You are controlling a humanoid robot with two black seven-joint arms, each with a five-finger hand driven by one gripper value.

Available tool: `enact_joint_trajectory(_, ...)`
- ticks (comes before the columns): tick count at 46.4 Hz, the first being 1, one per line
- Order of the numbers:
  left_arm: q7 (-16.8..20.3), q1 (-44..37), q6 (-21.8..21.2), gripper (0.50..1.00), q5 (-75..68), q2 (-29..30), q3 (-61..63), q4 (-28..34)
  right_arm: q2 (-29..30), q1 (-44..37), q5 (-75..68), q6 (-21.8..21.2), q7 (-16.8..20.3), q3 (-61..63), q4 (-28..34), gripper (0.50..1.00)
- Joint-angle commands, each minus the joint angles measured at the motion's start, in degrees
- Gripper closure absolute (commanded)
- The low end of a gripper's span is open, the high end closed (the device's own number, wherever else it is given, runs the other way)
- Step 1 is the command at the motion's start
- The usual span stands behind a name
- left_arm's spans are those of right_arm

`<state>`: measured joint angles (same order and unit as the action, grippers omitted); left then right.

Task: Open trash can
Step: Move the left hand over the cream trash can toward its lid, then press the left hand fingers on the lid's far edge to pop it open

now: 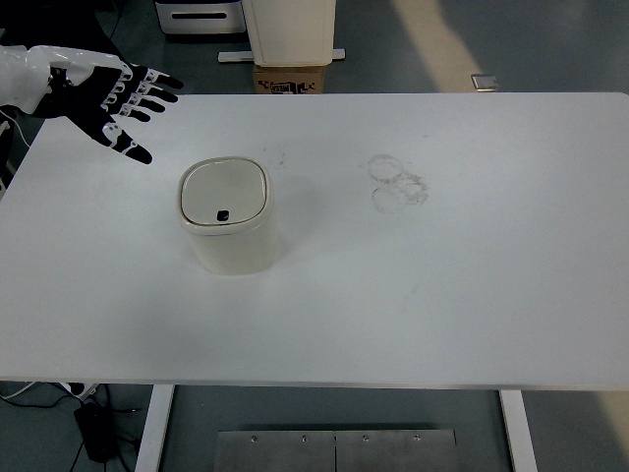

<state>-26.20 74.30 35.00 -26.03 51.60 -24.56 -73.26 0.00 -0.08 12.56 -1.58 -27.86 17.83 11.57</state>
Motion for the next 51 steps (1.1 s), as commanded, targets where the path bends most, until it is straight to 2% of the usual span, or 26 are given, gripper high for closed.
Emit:
enact_joint_trajectory(1,0.0,1.4,0.0,0.500,0.0,-0.2,0.4,-1.4,0.0,0.0,0.0,0.0,0.0,0.0,0.0,0.509)
enact_joint_trajectory(6,-0.2,2.8,0.0,0.500,-0.3,0.1,1.0,-3.8,0.0,0.0,0.0,0.0,0.0,0.0,0.0,0.509)
enact_joint_trajectory(17,-0.2,8.7,0.0,0.500,-3.3,0.1,11.2,-5.3,0.0,0.0,0.0,0.0,0.0,0.0,0.0,0.509)
enact_joint_trajectory(28,-0.2,13.2,0.0,0.500,-3.3,0.0,17.1,-11.6,0.0,0.0,0.0,0.0,0.0,0.0,0.0,0.509)
enact_joint_trajectory(51,-0.2,14.0,0.0,0.500,-3.5,-1.1,22.9,-13.7,0.0,0.0,0.0,0.0,0.0,0.0,0.0,0.509)
